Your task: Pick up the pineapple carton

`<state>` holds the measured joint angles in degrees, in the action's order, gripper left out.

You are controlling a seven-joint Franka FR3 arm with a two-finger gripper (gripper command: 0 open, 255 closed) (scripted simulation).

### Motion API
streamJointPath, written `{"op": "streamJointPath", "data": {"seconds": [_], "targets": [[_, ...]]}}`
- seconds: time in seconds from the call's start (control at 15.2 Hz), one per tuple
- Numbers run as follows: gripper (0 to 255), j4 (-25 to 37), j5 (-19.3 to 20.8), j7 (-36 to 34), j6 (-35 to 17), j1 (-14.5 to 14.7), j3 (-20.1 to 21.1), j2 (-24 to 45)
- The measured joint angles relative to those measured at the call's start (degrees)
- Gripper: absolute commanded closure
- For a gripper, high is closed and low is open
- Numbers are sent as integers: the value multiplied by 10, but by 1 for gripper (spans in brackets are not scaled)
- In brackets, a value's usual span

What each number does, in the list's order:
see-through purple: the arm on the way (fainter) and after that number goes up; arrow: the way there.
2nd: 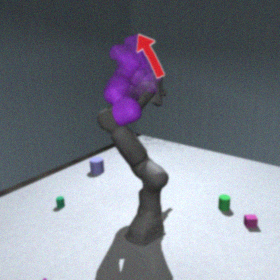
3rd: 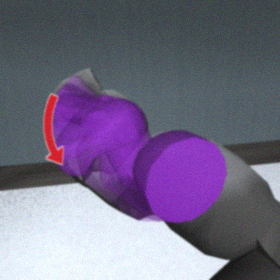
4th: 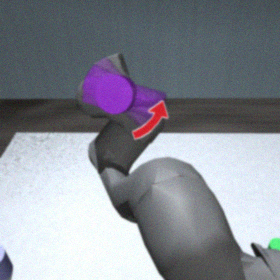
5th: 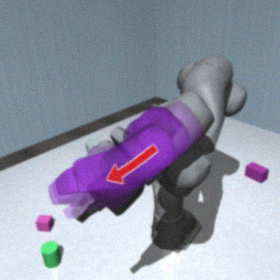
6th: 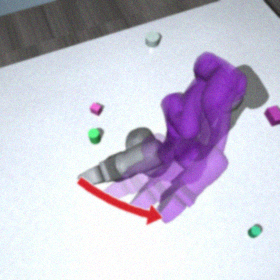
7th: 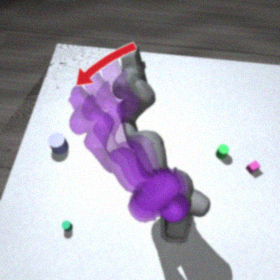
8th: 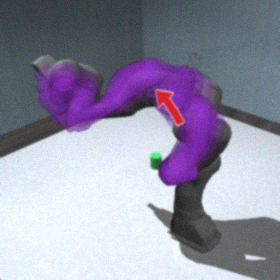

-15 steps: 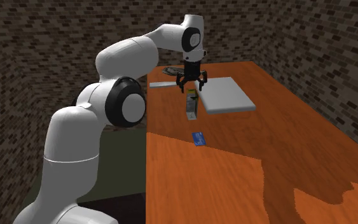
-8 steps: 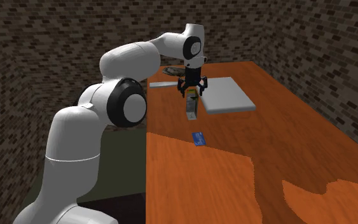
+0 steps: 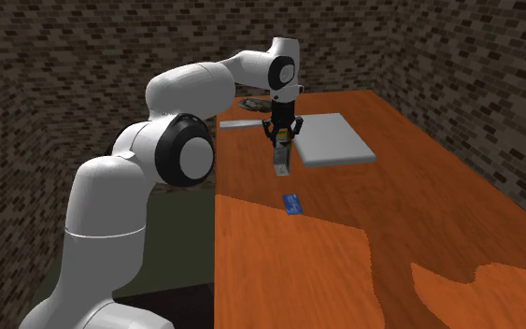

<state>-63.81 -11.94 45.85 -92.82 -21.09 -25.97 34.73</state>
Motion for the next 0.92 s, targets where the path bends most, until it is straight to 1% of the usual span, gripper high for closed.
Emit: {"op": "streamJointPath", "data": {"seconds": [0.26, 0.46, 0.73, 0.92], "targets": [[255, 1, 0, 0, 0, 0, 0, 1], [255, 22, -1, -1, 18, -5, 0, 4], [255, 71, -4, -2, 54, -15, 1, 17], [255, 124, -9, -3, 91, -27, 3, 31]]}}
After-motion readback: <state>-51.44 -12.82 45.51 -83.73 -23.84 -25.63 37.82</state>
